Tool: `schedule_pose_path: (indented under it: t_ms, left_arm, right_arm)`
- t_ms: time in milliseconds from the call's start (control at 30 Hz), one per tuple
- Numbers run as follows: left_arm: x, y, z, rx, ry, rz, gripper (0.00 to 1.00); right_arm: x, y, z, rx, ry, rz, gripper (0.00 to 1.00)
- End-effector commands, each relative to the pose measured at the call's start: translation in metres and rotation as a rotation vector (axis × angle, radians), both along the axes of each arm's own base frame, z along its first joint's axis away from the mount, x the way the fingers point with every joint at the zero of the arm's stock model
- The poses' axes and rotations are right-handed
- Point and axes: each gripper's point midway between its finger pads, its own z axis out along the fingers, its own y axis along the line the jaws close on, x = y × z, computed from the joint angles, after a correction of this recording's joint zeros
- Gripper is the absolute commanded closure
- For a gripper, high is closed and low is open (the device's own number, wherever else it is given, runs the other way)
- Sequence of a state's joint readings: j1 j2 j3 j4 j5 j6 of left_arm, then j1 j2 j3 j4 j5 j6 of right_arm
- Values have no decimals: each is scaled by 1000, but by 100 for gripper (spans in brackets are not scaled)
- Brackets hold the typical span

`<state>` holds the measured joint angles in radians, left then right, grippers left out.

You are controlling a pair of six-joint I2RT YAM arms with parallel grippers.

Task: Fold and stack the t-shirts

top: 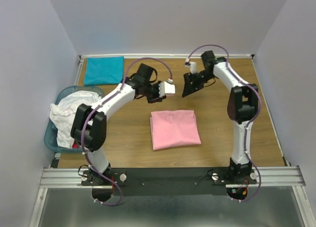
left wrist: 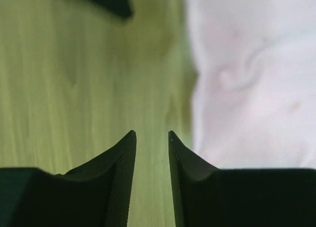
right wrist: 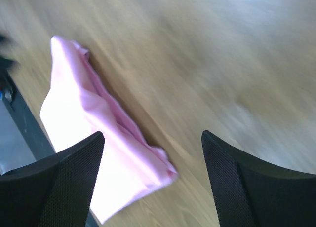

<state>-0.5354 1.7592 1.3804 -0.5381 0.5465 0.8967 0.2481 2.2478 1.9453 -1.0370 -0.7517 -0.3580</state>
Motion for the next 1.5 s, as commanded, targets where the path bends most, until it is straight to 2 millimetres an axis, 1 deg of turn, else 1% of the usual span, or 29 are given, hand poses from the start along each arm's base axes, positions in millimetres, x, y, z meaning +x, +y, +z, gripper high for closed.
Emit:
schedule_pose_path:
  t_ms: [0,33,67,100,133,200,233,267,300,333,400,467,600,700,800,833,900,933,1033,1167,1233,1367,1400,1467]
  left_arm:
    - [-9,10,21,-176,223,111,55]
    - [-14,19,10,-189,303,161,55]
    - [-20,22,6,-215,387,211,55]
    - [-26,24,2,-234,448,244,55]
    - [-32,25,-10,-259,493,270,55]
    - [-37,29,-15,-293,548,328,55]
    - [-34,27,-16,-324,575,377,55]
    - [-43,31,-30,-317,628,402,55]
    - [-45,33,-35,-326,654,415,55]
    - [-50,34,-41,-334,692,426,55]
    - [-51,36,-49,-337,717,435,55]
    - [-50,36,-54,-335,715,435,55]
    - [-47,36,-60,-333,732,439,55]
    - [-42,42,-64,-341,745,465,55]
    - [-37,48,-68,-353,761,484,54]
    - [-37,48,-67,-360,768,476,54]
    - [-37,46,-66,-371,775,462,54]
    - [-38,44,-63,-385,782,441,54]
    - [-39,41,-60,-405,796,416,54]
    - [-42,41,-61,-410,819,413,54]
    - [-40,44,-64,-407,819,431,53]
    - [-29,63,-67,-419,800,520,52]
    - [-28,65,-63,-428,789,526,51]
    - [-30,67,-62,-430,782,532,51]
  right_arm:
    - [0,-32,25,66,5,-89,16]
    - [-6,-34,24,68,16,-90,17]
    - [-13,-34,28,78,19,-84,19]
    - [-18,-33,26,91,31,-81,21]
    - [-31,-32,17,98,84,-90,24]
    - [-40,-29,19,130,109,-106,26]
    - [-49,-29,7,130,146,-132,27]
    - [-51,-29,4,130,150,-142,28]
    - [-48,-30,-2,122,124,-154,28]
    - [-55,-32,-7,115,140,-171,28]
    - [-54,-33,-12,110,121,-182,29]
    - [-57,-33,-16,110,128,-188,29]
    - [-61,-33,-21,109,133,-180,30]
    - [-64,-32,-24,112,139,-168,32]
    - [-67,-32,-22,121,135,-159,37]
    - [-67,-32,-21,123,132,-157,40]
    - [-68,-31,-19,128,129,-155,44]
    - [-68,-31,-19,131,129,-153,49]
    - [-67,-31,-17,128,121,-152,55]
    - [-66,-32,-17,121,113,-150,59]
    - [-66,-33,-17,118,111,-151,61]
    - [-67,-33,-18,113,112,-151,64]
    - [-67,-34,-19,110,112,-150,66]
    - [-68,-34,-20,109,116,-150,67]
